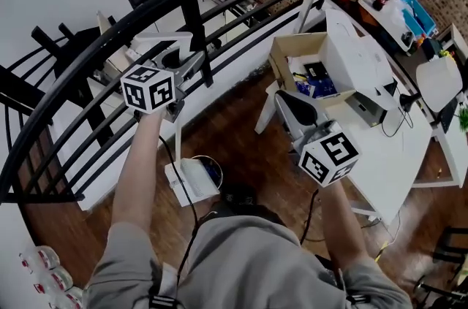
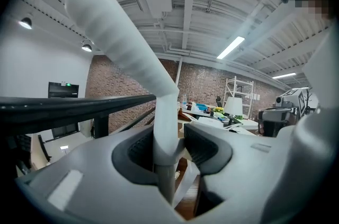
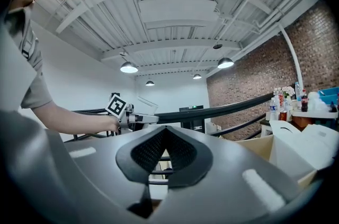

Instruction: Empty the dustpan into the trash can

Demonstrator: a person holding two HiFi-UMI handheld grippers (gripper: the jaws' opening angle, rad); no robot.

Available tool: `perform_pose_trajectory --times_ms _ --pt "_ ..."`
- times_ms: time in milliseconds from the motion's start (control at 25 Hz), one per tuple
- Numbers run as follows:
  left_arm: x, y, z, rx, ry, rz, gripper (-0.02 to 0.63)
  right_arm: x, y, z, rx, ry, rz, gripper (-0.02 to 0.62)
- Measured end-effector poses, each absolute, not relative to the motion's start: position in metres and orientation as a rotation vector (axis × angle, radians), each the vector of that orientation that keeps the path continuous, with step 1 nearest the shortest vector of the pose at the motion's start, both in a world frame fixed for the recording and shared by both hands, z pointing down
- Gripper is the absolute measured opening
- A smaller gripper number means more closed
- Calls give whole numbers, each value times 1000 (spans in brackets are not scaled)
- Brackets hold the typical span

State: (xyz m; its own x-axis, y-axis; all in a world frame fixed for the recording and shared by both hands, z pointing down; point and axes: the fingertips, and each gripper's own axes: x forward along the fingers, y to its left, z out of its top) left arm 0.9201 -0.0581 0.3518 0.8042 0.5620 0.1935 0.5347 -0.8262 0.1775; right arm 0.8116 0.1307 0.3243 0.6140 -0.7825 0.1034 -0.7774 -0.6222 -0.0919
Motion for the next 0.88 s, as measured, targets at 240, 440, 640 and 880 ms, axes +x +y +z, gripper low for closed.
perform_pose_trajectory --times_ms 240,440,640,880 --pt "853 -82 332 2880 865 261 153 775 98 329 -2714 1542 -200 -2" --pt "802 -102 315 2924 782 202 155 745 80 321 -2669 1633 -177 -2" --pt "750 -133 305 2950 674 144 160 708 58 322 -2649 1674 -175 -2" --pt "671 -158 294 2933 692 88 155 640 25 322 -2645 1685 -158 -2"
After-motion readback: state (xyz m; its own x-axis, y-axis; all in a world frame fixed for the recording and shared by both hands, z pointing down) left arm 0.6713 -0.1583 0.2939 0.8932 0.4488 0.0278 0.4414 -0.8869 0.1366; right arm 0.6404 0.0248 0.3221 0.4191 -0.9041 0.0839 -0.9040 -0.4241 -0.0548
